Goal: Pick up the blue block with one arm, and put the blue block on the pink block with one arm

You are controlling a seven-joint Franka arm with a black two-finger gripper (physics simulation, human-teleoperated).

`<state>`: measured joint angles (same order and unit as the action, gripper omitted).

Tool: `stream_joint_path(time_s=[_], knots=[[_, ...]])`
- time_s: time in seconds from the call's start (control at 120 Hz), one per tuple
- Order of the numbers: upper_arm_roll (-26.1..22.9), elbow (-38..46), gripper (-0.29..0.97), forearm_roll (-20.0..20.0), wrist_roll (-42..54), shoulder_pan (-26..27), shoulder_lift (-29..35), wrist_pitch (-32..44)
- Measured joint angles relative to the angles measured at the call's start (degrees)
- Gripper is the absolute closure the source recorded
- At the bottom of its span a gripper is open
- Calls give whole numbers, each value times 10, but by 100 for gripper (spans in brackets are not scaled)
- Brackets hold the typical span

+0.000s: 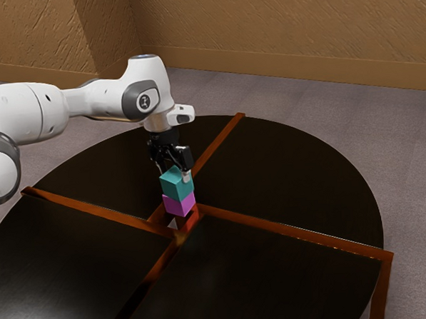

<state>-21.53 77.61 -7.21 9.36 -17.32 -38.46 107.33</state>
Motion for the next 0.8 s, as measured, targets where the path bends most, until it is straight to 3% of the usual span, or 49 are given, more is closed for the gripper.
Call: stream_joint_path(time_s=[0.25, 0.442, 0.8], knots=[[1, 0, 1, 0, 1, -2, 18, -11], [8, 1, 0, 0, 2, -5, 66, -33], [31, 5, 0, 30, -1, -5, 107, -69]])
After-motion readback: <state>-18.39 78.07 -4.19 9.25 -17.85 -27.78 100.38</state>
